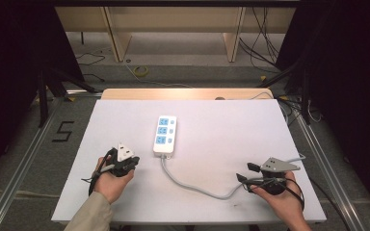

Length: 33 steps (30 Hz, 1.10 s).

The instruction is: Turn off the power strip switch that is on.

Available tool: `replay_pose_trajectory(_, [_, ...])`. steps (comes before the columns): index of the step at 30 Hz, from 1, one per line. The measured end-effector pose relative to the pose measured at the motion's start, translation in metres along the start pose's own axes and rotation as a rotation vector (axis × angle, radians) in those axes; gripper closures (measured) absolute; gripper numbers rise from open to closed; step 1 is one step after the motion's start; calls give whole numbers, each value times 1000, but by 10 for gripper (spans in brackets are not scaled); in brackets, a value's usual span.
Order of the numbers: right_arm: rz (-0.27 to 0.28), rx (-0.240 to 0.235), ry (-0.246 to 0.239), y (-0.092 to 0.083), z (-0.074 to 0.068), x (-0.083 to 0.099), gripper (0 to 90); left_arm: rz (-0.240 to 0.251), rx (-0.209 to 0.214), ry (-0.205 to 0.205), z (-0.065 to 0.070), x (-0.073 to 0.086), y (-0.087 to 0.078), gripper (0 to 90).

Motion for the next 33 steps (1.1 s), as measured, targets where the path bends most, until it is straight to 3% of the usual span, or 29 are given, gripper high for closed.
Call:
replay_pose_trajectory(16, [3,-1,4,0,0,0,382,-2,7,-13,-1,-6,5,897])
replay_pose_trajectory(33, [7,-8,9,-1,1,0,381,10,30,-21,2,-30,14,898])
Point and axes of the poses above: each handheld gripper's, and its own axes: y roughly forward along the jaws, x roughly out of its underside, z roughly to its right, the point moved 6 cm from there along y, roughly forward along the jaws, and after that the axes turned 4 degrees about -x, right-handed, at the moved point
